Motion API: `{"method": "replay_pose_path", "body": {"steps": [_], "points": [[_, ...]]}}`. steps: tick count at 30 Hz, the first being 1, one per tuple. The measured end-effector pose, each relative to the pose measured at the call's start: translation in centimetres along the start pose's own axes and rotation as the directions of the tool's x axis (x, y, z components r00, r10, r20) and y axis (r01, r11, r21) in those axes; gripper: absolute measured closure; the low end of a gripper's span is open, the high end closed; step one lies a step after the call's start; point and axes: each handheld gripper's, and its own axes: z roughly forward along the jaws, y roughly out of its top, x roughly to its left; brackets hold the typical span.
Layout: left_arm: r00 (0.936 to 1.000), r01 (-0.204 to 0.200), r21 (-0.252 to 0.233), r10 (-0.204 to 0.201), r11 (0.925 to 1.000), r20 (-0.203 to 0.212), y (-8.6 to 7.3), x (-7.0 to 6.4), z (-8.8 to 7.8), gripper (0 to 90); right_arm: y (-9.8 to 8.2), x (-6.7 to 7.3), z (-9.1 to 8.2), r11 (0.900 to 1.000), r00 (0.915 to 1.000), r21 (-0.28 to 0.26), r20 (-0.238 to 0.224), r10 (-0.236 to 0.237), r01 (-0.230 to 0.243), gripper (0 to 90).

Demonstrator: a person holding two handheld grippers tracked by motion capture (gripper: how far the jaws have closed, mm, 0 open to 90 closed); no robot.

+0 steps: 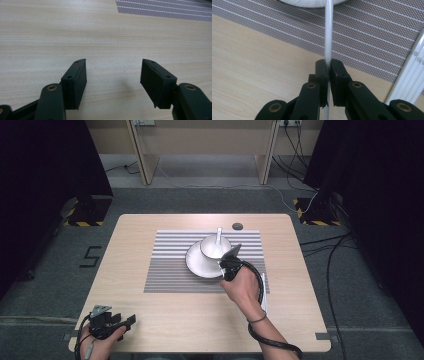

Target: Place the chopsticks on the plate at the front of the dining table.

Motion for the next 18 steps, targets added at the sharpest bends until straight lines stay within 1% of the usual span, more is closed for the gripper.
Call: {"method": "replay_pose_path", "body": {"steps": [2,5,9,18], "points": [[1.0000,0.000,0.000,0.000,1.0000,0.000,0.00,0.00,-0.01,37.8,0.08,0.19,-0.04,1.000,1.0000,-0.003,-0.003,0.004,-0.004,85.1],[1.0000,0.001,0.000,-0.001,1.0000,0.001,0.00,0.01,0.00,37.8,0.20,0.30,-0.07,1.000,1.0000,-0.004,-0.002,-0.009,0.009,85.1],[1.0000,0.000,0.000,0.000,1.0000,0.001,0.01,0.01,0.00,37.7,0.24,0.48,-0.01,1.000,1.0000,-0.001,-0.003,-0.005,0.005,85.1],[1.0000,-0.001,0.001,0.001,1.0000,0.000,0.01,0.00,0.00,37.8,0.35,0.88,0.00,1.000,0.9999,-0.004,-0.012,-0.012,0.012,85.1]]}}
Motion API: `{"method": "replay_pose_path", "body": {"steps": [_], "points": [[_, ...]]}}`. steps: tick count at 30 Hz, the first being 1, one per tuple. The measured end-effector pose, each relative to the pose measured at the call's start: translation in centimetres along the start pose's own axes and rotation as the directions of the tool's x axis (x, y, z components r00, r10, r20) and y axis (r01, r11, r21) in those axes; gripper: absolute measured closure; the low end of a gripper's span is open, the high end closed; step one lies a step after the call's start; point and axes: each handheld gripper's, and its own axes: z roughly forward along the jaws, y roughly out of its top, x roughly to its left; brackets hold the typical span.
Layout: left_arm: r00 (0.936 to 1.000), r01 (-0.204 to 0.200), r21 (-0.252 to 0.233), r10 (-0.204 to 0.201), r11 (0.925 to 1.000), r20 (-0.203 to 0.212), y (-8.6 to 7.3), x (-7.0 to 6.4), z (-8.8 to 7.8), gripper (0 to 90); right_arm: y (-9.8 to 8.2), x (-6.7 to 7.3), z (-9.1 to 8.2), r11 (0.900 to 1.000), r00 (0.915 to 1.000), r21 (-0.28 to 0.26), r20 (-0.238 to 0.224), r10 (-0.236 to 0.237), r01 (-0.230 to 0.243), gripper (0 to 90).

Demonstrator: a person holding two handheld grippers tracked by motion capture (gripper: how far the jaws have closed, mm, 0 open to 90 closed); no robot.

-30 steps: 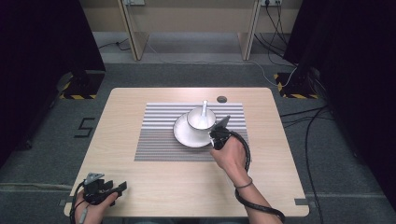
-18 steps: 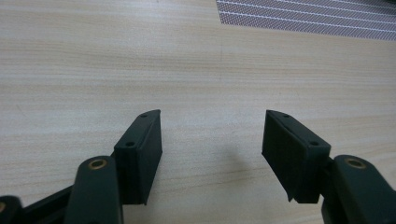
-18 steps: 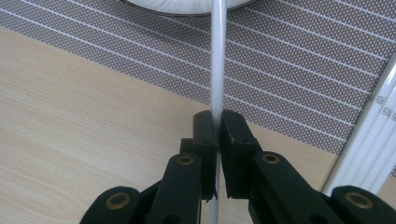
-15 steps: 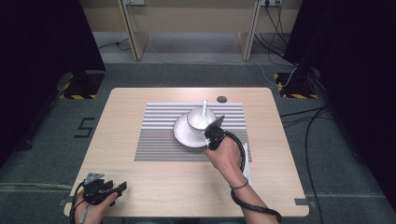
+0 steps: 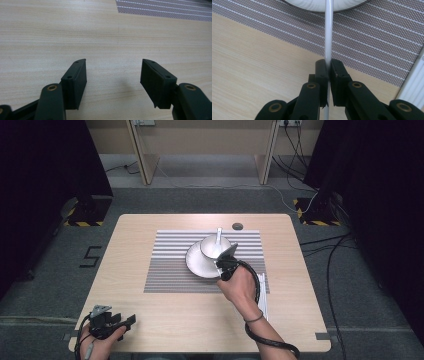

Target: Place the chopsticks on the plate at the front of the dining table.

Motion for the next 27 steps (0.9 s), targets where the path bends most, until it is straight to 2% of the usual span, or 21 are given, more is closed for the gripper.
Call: {"method": "replay_pose_path", "body": {"steps": [27], "points": [[1.0000,0.000,0.001,0.000,1.0000,0.001,0.0,0.0,0.0,37.7,0.9,2.0,0.1,0.999,0.9993,-0.022,-0.014,-0.035,0.035,85.0]]}}
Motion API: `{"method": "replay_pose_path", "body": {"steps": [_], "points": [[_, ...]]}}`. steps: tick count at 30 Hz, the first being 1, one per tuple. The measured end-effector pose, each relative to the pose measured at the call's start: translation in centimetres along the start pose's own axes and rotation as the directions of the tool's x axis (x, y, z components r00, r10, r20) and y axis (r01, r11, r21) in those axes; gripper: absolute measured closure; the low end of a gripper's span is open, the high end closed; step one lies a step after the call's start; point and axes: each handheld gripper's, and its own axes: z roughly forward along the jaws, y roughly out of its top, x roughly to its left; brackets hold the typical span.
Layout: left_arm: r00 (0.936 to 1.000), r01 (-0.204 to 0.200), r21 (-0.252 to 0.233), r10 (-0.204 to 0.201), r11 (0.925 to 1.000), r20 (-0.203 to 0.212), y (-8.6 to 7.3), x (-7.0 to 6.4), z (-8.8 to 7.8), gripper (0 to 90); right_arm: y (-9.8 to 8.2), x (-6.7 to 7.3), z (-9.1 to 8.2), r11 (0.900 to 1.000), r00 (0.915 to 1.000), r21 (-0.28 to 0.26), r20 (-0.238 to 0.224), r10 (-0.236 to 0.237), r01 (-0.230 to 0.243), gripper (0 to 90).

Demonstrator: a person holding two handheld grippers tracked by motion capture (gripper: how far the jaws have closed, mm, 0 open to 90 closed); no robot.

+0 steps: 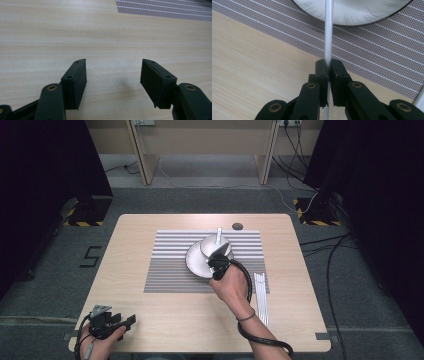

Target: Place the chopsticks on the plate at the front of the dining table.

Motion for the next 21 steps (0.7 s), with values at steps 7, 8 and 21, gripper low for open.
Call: {"method": "replay_pose_path", "body": {"steps": [7,8,21], "points": [[1.0000,-0.001,0.000,0.001,1.0000,0.001,0.00,-0.01,0.01,37.7,0.18,0.26,0.09,1.000,1.0000,-0.005,-0.001,-0.005,0.004,85.1],[1.0000,-0.001,0.000,0.001,1.0000,0.001,0.00,-0.01,0.01,37.7,0.20,0.29,0.09,1.000,1.0000,-0.005,-0.001,-0.005,0.005,85.1],[1.0000,-0.003,0.001,0.003,1.0000,0.002,0.01,-0.03,0.02,37.7,0.73,0.82,0.20,1.000,0.9999,-0.017,-0.003,-0.014,0.014,85.1]]}}
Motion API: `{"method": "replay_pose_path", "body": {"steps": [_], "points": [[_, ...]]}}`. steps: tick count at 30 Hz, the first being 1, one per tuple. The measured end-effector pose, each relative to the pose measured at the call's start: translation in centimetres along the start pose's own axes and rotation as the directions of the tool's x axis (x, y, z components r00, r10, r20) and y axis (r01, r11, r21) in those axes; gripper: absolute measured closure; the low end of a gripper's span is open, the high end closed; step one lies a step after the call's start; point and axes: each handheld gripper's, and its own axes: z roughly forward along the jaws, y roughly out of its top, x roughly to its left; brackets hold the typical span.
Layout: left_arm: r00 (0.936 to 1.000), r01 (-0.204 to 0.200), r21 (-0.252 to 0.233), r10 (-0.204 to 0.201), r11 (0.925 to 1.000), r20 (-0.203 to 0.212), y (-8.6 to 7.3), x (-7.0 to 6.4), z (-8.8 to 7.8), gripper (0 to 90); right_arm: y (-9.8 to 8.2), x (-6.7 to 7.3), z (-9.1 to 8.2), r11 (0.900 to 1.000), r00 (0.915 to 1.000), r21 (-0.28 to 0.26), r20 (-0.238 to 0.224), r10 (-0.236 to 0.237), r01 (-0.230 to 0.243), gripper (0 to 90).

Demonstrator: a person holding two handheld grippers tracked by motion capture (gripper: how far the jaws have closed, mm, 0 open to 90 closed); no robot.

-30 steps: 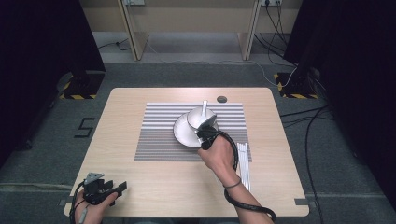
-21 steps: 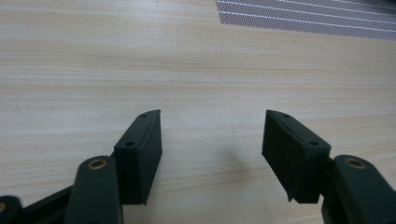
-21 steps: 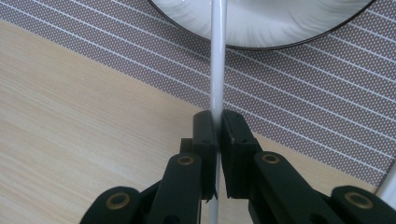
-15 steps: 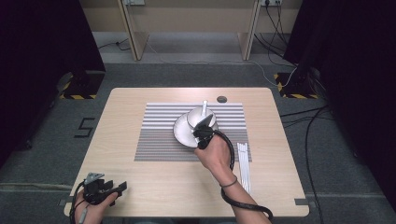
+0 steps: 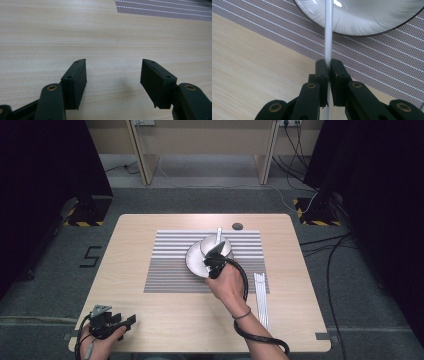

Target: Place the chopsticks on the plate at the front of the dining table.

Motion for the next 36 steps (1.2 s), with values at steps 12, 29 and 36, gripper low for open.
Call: {"method": "replay_pose_path", "body": {"steps": [12,29,36], "points": [[1.0000,0.003,-0.003,-0.003,1.0000,0.000,0.0,0.0,0.0,37.7,0.2,0.3,0.1,1.000,1.0000,-0.011,-0.002,-0.006,0.006,85.1],[1.0000,0.003,-0.002,-0.003,1.0000,0.004,0.0,0.0,0.0,37.7,0.9,0.6,0.3,0.999,1.0000,-0.034,0.001,-0.003,0.003,85.1],[1.0000,0.004,-0.002,-0.004,1.0000,0.004,0.0,0.0,0.0,37.7,1.3,0.7,0.3,0.999,1.0000,-0.048,-0.001,-0.002,0.001,85.1]]}}
